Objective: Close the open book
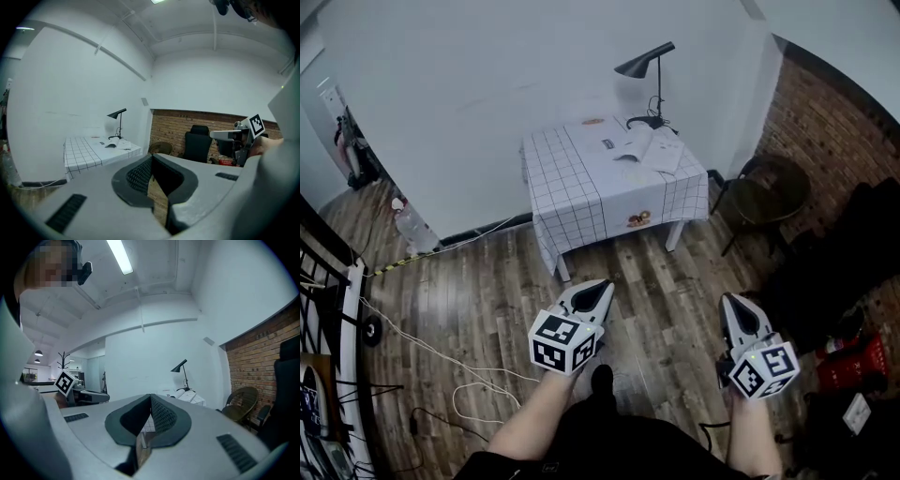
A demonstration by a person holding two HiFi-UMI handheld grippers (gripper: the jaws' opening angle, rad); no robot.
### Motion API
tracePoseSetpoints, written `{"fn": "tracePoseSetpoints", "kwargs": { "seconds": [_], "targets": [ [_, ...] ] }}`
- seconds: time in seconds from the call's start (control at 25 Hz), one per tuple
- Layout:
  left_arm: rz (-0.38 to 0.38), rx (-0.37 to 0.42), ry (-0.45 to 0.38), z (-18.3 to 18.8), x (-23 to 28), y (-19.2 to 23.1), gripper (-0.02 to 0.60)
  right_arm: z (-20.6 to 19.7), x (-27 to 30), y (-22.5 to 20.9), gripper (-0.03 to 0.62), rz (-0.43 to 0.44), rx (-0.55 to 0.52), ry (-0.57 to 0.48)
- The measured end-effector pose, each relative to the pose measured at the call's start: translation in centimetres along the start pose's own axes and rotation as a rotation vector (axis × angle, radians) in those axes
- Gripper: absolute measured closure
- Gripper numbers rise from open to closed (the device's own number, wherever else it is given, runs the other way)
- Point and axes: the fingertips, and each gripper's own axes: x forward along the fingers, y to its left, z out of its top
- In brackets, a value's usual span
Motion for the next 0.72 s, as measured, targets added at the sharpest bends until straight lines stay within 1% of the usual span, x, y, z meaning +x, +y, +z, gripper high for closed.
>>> {"fn": "tracePoseSetpoints", "kwargs": {
  "seconds": [0.24,0.44,0.6,0.72],
  "targets": [
    [-0.032,-0.009,0.004,2.0,4.4,5.9,0.571,0.9,7.5,-0.4,0.571,0.002,-0.001,0.027],
    [-0.062,-0.013,0.011,3.2,6.9,10.0,0.571,1.6,12.0,-1.1,0.571,-0.034,0.013,0.030],
    [-0.077,-0.001,0.028,3.6,7.9,12.6,0.571,2.3,15.0,-0.7,0.571,-0.044,0.024,0.008],
    [-0.079,0.006,0.031,4.0,8.6,13.8,0.571,2.3,17.0,-0.5,0.571,-0.036,0.039,0.000]
  ]
}}
